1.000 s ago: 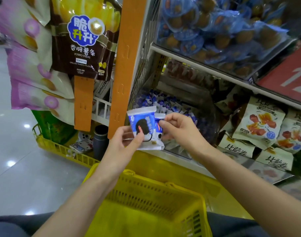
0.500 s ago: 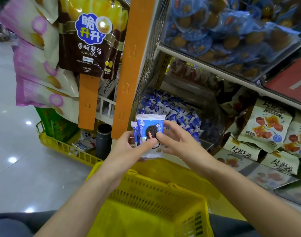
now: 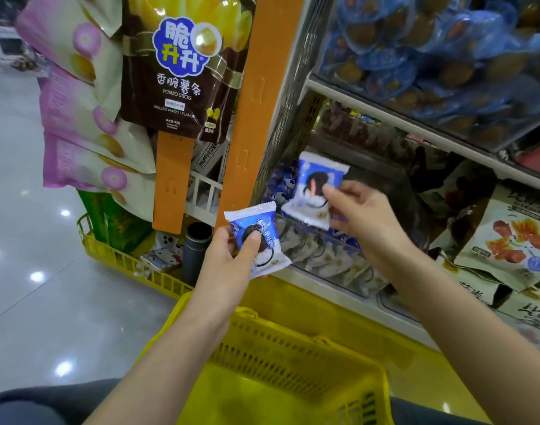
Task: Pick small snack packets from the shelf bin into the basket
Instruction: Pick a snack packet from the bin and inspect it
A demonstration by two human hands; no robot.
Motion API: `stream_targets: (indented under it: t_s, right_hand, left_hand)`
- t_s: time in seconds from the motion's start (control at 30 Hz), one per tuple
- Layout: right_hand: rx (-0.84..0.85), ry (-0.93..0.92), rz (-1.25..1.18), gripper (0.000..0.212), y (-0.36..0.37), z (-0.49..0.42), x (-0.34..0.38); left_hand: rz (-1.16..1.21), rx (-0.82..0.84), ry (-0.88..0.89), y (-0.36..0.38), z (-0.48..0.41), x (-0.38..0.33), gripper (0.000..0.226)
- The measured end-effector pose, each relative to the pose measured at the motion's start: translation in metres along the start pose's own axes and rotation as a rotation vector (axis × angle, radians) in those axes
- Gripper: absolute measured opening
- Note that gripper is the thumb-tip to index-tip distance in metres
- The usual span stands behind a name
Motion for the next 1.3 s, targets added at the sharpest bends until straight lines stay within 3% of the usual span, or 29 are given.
stream_targets:
  t_s: [0.1, 0.17, 0.27, 0.4, 0.63, 0.73, 0.83, 1.13, 1.2, 1.3]
  right_hand:
    - [-0.25, 0.02, 0.152, 0.026, -0.009, -0.048, -0.013]
    - [-0.291, 0.008, 0.322, 0.031, -0.009, -0.071, -0.027]
    - [-0.252, -0.049, 0.532, 0.029, -0.003, -0.091, -0.046]
    - [-0.162, 0.019, 0.701, 0.017, -0.002, -0.106, -0.055]
    - [0.029, 0.115, 0.92, 0.026, 0.001, -0.111, -0.054]
    - [0.008, 0.089, 0.874, 0.039, 0.012, -0.11, -0.053]
    - [-0.006, 0.074, 0.836, 0.04, 0.024, -0.113, -0.051]
    - [0.187, 0.156, 0.847, 0.049, 0.016, -0.105, -0.042]
    - [0.15, 0.092, 0.827, 0.044, 0.013, -0.096, -0.037]
    - [-0.035, -0.168, 0.67, 0.027, 0.011, -0.066, -0.022]
  left_hand:
    - [-0.014, -0.003, 0.003, 0.001, -0.001, -0.001, 0.008]
    - [-0.002, -0.003, 0.004, 0.001, -0.001, -0.002, 0.007]
    - [0.015, -0.004, -0.005, 0.001, -0.002, -0.001, 0.004]
    - [0.03, -0.007, -0.022, 0.001, -0.003, -0.001, 0.005]
    - [0.006, 0.016, -0.018, 0.005, -0.008, -0.002, 0.007]
    - [0.018, 0.0, -0.018, 0.005, -0.011, -0.002, 0.008]
    - [0.025, -0.009, -0.017, 0.005, -0.012, -0.001, 0.011]
    - [0.002, 0.007, 0.01, 0.007, -0.014, -0.003, 0.018]
    - [-0.022, 0.012, 0.011, 0.008, -0.013, -0.002, 0.022]
    - [-0.062, 0.018, 0.009, 0.009, -0.01, 0.001, 0.021]
Point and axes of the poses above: each hand's wrist, its own z-axis away from the middle knuckle, its own y-axis out of the palm, x = y × z, the point moved 1 cm from there along -z, towards the middle knuckle, and after that the axes turned 2 degrees about z, right-handed, at the moved point
